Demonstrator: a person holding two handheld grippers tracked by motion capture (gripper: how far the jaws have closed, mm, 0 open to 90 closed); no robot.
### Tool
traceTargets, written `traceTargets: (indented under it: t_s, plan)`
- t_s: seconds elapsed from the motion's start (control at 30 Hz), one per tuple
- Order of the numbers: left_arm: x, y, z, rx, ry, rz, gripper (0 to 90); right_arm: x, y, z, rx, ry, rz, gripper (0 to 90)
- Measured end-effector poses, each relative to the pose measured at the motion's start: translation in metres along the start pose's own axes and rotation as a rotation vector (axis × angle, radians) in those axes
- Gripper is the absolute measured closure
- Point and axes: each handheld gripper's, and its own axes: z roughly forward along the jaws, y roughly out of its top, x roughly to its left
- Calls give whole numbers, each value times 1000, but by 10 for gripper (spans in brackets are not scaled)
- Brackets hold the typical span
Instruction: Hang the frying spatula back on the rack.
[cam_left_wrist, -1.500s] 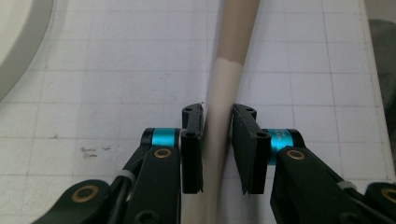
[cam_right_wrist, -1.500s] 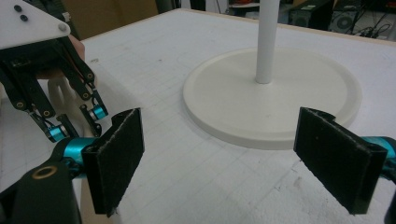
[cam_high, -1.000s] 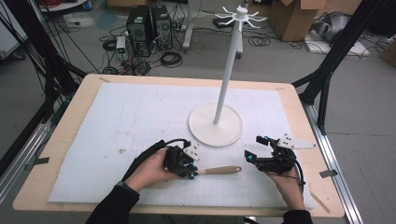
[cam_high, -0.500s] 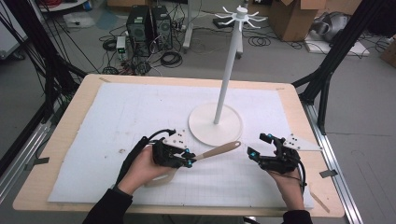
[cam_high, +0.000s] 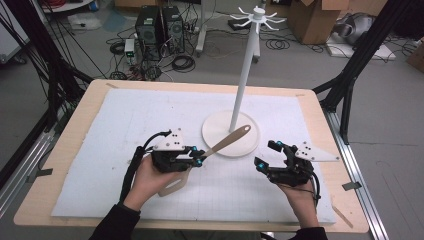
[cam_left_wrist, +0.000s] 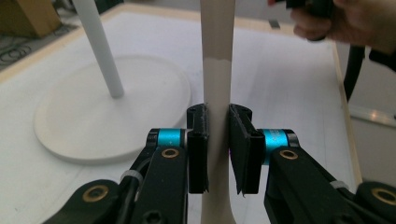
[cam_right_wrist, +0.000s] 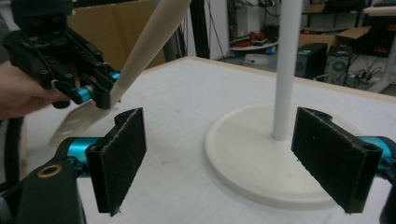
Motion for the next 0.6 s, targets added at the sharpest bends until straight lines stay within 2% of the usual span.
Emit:
traceTargets:
  t_s: [0.1,0.17,0.37,0.5,0.6]
  plan:
    - [0,3,-4,-67,9,-20,776,8,8,4,-12,-1,14,189]
    - [-2,5,-5,-103,21,-15,776,16,16,8,-24,12,33,212]
    - [-6,7,-2,-131,44,-16,776,30,27,23,-35,42,48,258]
    - [-8,8,2,-144,53,-15,776,37,33,34,-66,64,89,315]
    - [-11,10,5,-141,57,-4,775,42,39,42,-65,54,107,354]
